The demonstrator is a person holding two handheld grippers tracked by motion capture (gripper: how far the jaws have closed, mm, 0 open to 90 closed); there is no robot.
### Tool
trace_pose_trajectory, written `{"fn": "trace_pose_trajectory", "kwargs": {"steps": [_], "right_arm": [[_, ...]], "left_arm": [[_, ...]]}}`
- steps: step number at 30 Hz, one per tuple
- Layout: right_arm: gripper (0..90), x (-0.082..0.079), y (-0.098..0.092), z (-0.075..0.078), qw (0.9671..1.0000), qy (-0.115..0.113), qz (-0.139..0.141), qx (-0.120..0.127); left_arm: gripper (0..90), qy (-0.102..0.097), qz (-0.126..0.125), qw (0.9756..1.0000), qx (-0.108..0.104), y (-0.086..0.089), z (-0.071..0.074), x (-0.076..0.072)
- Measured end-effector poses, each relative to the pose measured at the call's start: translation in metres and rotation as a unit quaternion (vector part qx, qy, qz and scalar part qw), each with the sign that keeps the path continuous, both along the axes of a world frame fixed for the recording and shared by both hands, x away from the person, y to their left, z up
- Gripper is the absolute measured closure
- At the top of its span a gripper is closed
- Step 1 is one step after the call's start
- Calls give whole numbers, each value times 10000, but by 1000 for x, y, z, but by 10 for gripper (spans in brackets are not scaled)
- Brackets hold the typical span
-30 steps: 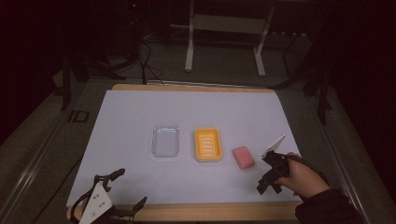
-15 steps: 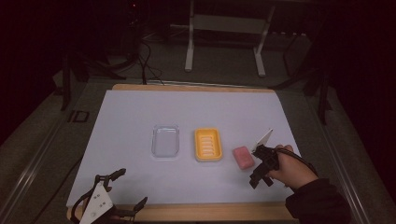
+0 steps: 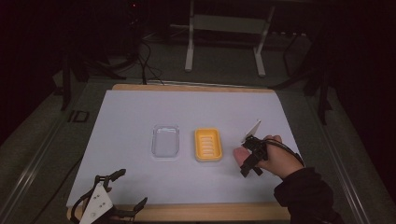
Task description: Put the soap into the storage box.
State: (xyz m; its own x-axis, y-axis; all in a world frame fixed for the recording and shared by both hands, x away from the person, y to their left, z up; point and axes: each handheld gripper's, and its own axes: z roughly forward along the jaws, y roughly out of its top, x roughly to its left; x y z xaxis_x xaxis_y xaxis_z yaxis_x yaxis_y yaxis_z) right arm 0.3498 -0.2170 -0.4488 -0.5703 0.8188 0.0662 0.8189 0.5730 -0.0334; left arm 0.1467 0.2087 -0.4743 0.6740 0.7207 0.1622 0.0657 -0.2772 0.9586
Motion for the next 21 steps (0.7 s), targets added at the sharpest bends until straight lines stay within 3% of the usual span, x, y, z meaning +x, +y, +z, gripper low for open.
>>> {"fn": "trace_pose_trajectory", "kwargs": {"steps": [3, 10, 13, 14, 15, 21], "right_arm": [[121, 6, 4, 1, 9995, -294, 104, 64], [122, 19, 10, -5, 9975, -644, 258, 110], [142, 25, 10, -13, 9964, -849, 4, 57], [142, 25, 10, -13, 9964, -849, 4, 57], [143, 30, 8, -17, 9960, -870, -183, 132], [147, 36, 6, -28, 9958, -819, -392, 148]], "left_arm": [[5, 8, -14, 10000, 25, -1, 0, 0], [5, 20, -22, 10000, 47, -1, 0, 1], [5, 23, -31, 10000, 59, -1, 0, 0], [5, 23, -31, 10000, 63, -1, 0, 0], [5, 22, -36, 10000, 67, -1, 0, 0], [5, 28, -54, 10000, 74, -2, -1, 0]]}}
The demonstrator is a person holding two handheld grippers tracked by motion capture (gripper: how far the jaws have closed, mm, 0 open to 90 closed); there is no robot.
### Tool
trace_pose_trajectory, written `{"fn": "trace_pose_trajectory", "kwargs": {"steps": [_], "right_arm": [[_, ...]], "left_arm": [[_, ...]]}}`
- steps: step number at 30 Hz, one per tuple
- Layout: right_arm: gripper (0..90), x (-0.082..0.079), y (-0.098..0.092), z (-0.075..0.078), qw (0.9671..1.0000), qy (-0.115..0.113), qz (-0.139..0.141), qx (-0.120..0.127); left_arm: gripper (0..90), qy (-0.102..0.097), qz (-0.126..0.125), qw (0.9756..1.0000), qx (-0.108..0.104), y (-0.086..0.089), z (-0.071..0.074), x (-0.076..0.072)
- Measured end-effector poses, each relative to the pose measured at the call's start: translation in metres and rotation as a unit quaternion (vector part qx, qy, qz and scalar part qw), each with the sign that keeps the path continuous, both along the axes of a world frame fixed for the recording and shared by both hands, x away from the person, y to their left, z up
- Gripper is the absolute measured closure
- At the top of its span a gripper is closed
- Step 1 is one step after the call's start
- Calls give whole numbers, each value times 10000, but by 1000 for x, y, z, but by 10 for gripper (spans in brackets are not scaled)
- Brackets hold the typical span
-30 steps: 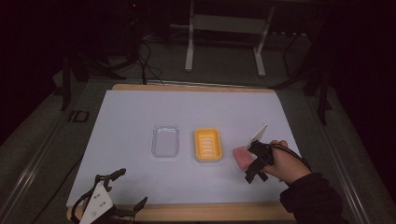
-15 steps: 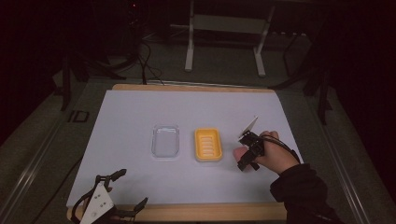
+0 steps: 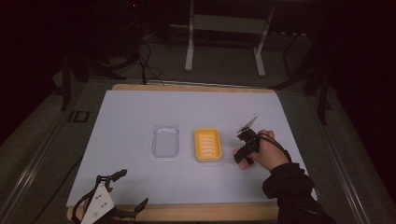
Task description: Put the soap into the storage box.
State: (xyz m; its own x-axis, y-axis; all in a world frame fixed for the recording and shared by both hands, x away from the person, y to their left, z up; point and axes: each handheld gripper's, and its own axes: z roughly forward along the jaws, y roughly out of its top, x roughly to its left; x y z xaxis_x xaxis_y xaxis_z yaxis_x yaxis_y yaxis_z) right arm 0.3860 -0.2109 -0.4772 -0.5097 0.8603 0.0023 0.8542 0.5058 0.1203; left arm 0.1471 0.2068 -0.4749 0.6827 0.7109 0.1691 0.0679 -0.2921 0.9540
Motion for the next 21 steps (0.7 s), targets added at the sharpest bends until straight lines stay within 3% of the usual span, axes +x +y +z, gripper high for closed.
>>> {"fn": "trace_pose_trajectory", "kwargs": {"steps": [4, 7, 9, 12, 14, 17, 20, 21], "right_arm": [[194, 1, 2, -9, 9999, 69, -58, 73], [196, 1, 4, -17, 9997, 214, -60, -30], [196, 1, 4, -18, 9997, 203, -36, -113], [208, 2, 5, -24, 9994, 20, 274, -197], [225, 2, 6, -25, 9998, 89, 30, -176], [234, 3, 7, -25, 9997, 114, 43, -213], [359, 3, 10, -23, 9998, 75, 3, -197], [359, 3, 10, -23, 9998, 75, 3, -197]], "left_arm": [[5, 10, -9, 10000, 12, 0, 0, 0], [5, 9, -24, 10000, 16, 0, 0, 0], [5, 9, -25, 10000, 17, 0, 0, 0], [5, 16, -33, 10000, 20, 0, 0, 0], [5, 21, -40, 10000, 25, -1, 0, 0], [5, 30, -49, 10000, 49, -1, -1, 0], [5, 30, -64, 9999, 80, -2, -1, 0], [5, 30, -64, 9999, 80, -2, -1, 0]]}}
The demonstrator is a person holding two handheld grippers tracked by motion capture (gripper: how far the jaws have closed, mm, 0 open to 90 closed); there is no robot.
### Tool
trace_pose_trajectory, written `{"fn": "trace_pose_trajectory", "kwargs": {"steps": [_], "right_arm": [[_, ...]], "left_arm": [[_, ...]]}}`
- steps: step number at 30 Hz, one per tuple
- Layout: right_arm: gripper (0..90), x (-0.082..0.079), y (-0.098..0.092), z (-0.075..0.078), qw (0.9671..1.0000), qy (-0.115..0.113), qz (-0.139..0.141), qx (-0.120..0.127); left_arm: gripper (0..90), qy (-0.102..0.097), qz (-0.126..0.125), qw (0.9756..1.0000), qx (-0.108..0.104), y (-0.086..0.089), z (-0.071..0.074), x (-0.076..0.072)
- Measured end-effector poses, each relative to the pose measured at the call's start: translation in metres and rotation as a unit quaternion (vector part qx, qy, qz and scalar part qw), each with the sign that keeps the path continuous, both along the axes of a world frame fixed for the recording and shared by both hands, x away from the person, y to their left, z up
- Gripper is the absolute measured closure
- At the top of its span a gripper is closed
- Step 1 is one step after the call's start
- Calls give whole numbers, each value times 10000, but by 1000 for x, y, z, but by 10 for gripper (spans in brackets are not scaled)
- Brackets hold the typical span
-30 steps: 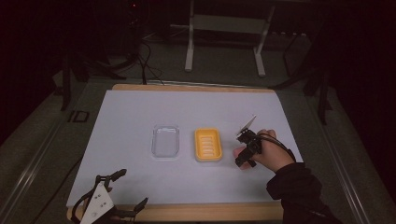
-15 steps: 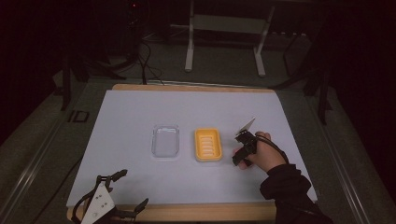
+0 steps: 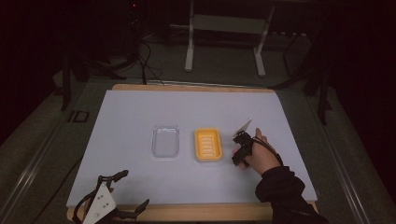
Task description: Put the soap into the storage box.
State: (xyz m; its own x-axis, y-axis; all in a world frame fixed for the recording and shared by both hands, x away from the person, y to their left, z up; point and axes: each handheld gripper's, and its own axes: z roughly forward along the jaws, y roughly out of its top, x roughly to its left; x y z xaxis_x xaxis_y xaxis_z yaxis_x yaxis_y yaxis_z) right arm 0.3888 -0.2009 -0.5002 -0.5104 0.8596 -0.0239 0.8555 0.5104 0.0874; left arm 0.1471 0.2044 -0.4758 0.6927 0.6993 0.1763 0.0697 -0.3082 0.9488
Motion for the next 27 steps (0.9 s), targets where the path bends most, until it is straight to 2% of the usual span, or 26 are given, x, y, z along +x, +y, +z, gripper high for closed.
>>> {"fn": "trace_pose_trajectory", "kwargs": {"steps": [1, 5, 7, 11, 14, 15, 16, 17, 18, 19, 20, 22, 24, 27], "right_arm": [[372, -2, 1, 1, 9997, -9, -236, 78], [375, -3, 1, 2, 9985, -13, -536, 113], [375, -4, 0, 3, 9974, 96, -720, 38], [375, -7, -2, 12, 9935, 102, -1129, 105], [375, -8, -3, 20, 9925, -2, -1215, 107], [375, -9, -4, 29, 9908, -80, -1337, 186], [375, -9, -4, 29, 9908, -80, -1337, 186], [375, -9, -4, 37, 9904, -111, -1368, 148], [375, -9, -4, 37, 9904, -111, -1368, 148], [376, -9, -3, 45, 9902, -195, -1374, 131], [376, -9, -3, 45, 9902, -195, -1374, 131], [376, -8, -1, 57, 9885, -187, -1487, 206], [376, -8, -1, 61, 9892, -179, -1441, 217], [376, -6, 3, 75, 9877, -216, -1532, 219]], "left_arm": [[5, 0, -1, 10000, 10, 0, 0, 0], [5, 0, 5, 10000, 40, 0, 0, 0], [5, -4, 5, 10000, 29, 0, 0, 0], [5, -1, 9, 10000, 43, 0, 0, 0], [5, -1, 9, 10000, 52, -1, 0, 0], [5, 1, 10, 10000, 53, -1, 0, 0], [5, 1, 10, 10000, 53, -1, 0, 0], [5, -1, 13, 10000, 54, -1, 0, 0], [5, -1, 13, 10000, 54, -1, 0, 0], [5, 0, 16, 10000, 57, -1, 0, 0], [5, 0, 16, 10000, 57, -1, 0, 0], [5, 2, 19, 10000, 53, -1, 0, 0], [5, 1, 20, 10000, 59, -1, 0, 0], [5, 2, 14, 10000, 55, -1, 0, 0]]}}
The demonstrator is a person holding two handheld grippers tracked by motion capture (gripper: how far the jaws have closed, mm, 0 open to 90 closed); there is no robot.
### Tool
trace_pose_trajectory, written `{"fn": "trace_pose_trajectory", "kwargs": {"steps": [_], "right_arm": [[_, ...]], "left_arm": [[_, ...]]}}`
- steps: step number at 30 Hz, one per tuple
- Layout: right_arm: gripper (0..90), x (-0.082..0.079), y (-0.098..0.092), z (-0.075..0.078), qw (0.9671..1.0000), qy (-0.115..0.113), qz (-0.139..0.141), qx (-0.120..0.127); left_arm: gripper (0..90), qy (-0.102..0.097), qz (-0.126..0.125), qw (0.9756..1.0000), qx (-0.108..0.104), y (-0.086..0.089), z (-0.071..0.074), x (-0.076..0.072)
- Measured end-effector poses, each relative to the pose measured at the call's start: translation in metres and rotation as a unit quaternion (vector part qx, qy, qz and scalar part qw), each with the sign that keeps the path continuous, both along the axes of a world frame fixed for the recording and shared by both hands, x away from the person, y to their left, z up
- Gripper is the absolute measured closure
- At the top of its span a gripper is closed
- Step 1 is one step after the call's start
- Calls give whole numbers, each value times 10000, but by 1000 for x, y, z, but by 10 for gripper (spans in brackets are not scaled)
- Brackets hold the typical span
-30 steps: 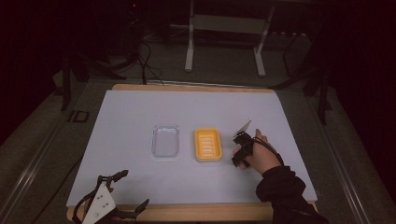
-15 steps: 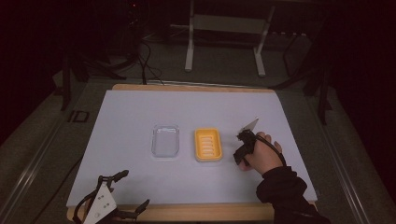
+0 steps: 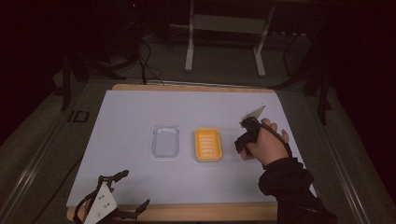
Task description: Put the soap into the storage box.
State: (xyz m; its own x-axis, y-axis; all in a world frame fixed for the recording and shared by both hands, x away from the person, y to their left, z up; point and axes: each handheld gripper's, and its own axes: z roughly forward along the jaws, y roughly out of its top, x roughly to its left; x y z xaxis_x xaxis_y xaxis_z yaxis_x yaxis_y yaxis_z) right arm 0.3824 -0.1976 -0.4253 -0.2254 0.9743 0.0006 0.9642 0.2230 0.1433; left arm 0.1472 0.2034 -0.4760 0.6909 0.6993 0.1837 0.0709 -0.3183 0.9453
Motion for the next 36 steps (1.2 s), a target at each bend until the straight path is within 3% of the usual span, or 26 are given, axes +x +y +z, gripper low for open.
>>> {"fn": "trace_pose_trajectory", "kwargs": {"steps": [3, 4, 8, 18, 24, 28, 36], "right_arm": [[375, 1, 4, 8, 10000, 1, 46, -7], [376, 2, 8, 13, 9999, 140, 11, -49], [375, 4, 16, 22, 9998, 125, 88, -89], [376, 10, 45, 52, 9999, 28, 19, 114], [376, 11, 62, 57, 9993, -207, -101, 291], [376, 11, 70, 56, 9994, -158, -122, 296], [376, 14, 87, 45, 9975, -239, -292, 601]], "left_arm": [[5, 6, 0, 10000, -4, 0, 0, 0], [5, 16, -40, 10000, -19, 0, 0, 0], [5, 8, -54, 10000, -30, 0, 0, 0], [5, -2, -39, 10000, 0, -1, 0, 0], [5, -9, -41, 10000, 4, -1, 0, 0], [5, -10, -41, 10000, 9, -1, 0, -1], [5, -9, -47, 10000, 26, -1, 0, -1]]}}
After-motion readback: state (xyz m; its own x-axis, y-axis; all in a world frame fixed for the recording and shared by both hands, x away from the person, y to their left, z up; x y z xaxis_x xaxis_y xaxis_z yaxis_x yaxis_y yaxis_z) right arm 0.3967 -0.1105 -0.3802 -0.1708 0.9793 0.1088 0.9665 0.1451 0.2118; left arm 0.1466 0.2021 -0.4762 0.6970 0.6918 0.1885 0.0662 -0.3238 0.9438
